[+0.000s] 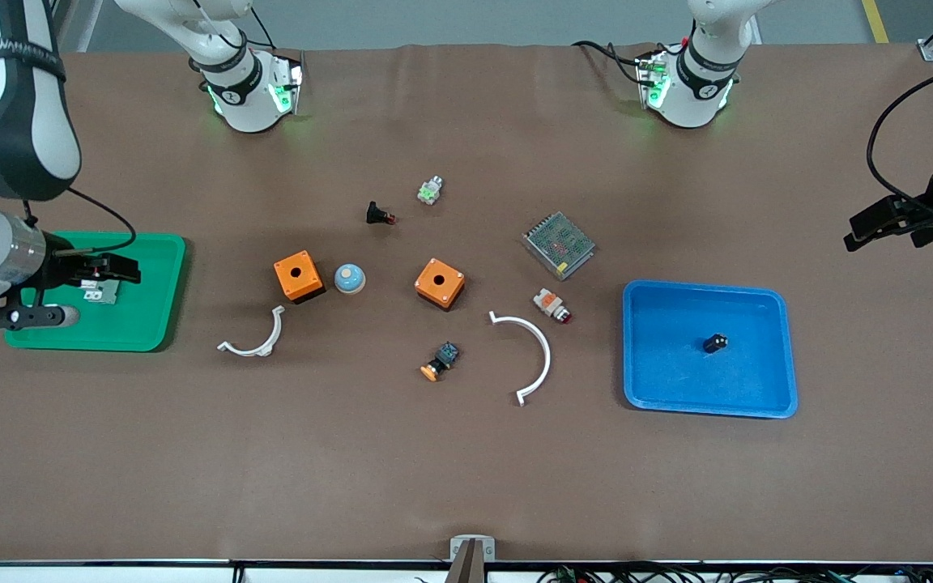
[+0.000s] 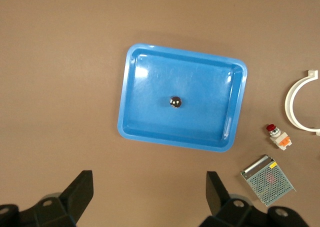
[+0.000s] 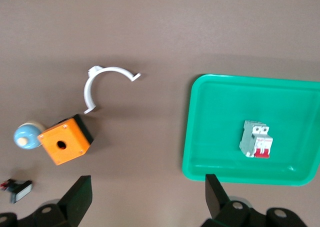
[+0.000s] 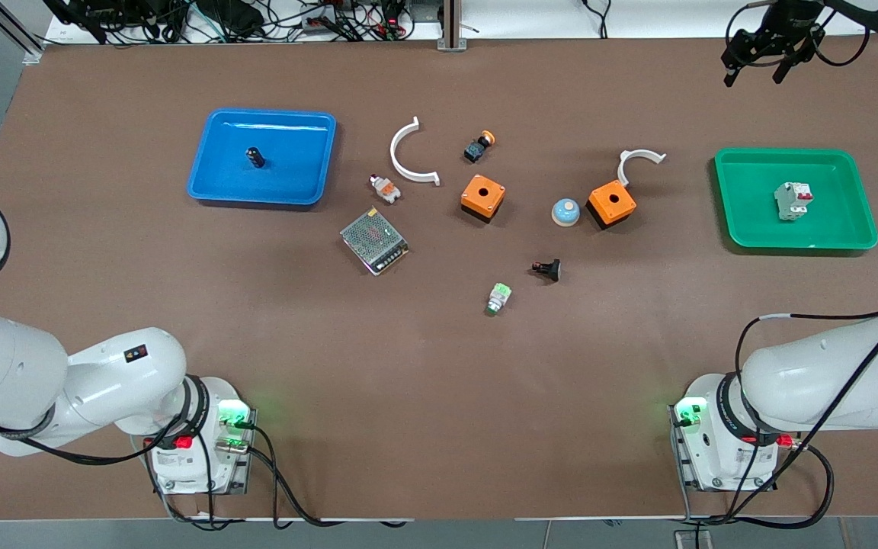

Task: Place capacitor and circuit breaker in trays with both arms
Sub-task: 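Open the right gripper, releasing the breaker into the green tray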

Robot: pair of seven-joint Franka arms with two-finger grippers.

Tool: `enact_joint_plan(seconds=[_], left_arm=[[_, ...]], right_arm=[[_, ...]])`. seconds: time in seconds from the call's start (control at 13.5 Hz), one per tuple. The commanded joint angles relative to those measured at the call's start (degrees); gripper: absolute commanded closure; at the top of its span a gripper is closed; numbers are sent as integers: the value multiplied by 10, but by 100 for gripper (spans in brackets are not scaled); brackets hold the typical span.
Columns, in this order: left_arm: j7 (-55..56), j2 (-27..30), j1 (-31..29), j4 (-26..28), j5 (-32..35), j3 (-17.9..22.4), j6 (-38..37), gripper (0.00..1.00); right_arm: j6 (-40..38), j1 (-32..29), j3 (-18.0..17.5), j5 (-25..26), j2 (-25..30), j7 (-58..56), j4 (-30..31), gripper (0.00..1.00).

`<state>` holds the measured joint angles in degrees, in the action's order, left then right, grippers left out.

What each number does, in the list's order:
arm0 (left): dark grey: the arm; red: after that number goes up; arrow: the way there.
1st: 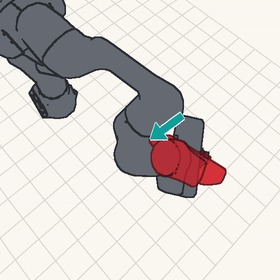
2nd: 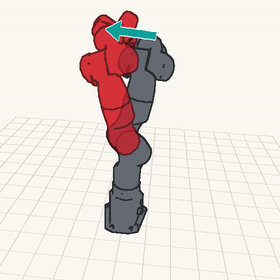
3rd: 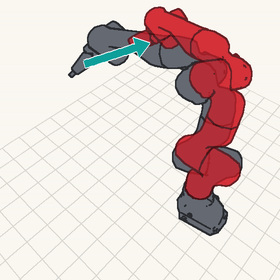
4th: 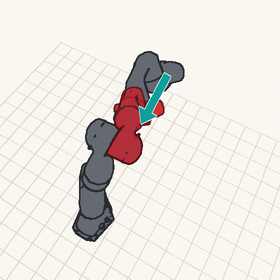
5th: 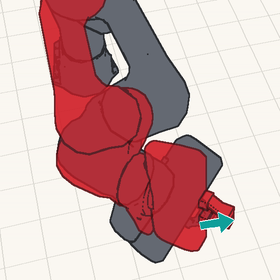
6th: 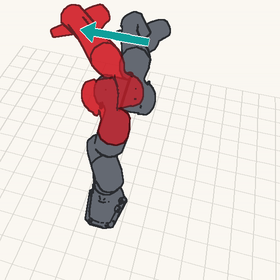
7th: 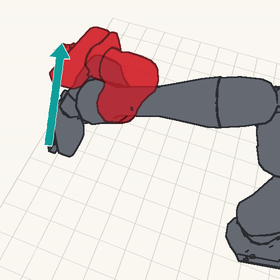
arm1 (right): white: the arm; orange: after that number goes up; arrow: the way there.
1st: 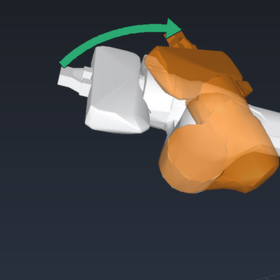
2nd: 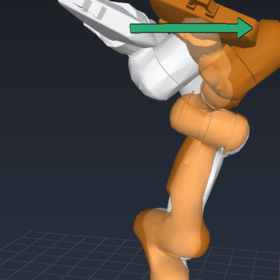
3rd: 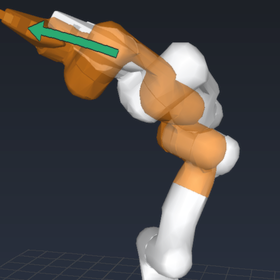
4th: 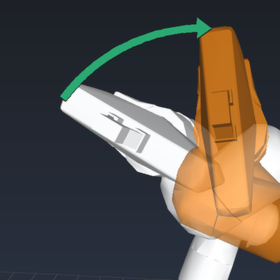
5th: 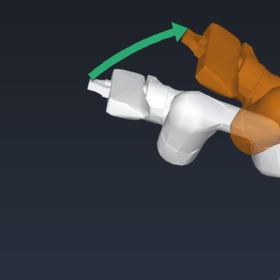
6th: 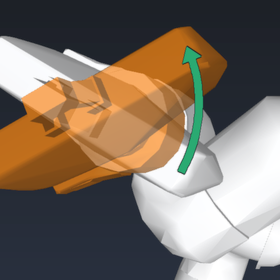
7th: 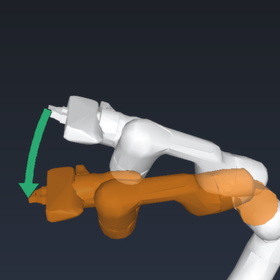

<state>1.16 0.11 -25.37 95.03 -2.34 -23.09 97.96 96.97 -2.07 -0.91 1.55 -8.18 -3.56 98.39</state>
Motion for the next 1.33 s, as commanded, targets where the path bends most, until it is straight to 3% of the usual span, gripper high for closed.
enact_joint_plan(seconds=[0.0, 0.15, 0.52, 0.59, 0.89, 0.96, 1.26], left_arm=[[-6, -4, -6, -40, -9, -9, -15, 1], [-3, -5, -6, -64, -9, -13, -16, 1], [2, -6, 27, -69, -7, -1, -15, 1], [4, -6, 52, -68, -6, 26, -15, 1], [4, -6, 238, -66, -5, 214, -16, 1], [3, -5, 267, -66, -5, 243, -16, 1], [2, -5, 270, -66, -5, 248, -16, 1]], right_arm=[[-41, 12, 1, 6, 29, 12, -24, 0], [-86, 9, 3, 5, 25, 8, -71, 0], [-96, 7, 6, 6, 14, 9, -113, 0], [-97, 11, 4, 12, -2, 11, -130, 0], [-122, 14, 4, 7, -4, 14, -146, 0], [-135, 11, 2, 3, -3, 16, -145, 0], [-171, 18, 1, -6, 29, 14, -136, 0]])
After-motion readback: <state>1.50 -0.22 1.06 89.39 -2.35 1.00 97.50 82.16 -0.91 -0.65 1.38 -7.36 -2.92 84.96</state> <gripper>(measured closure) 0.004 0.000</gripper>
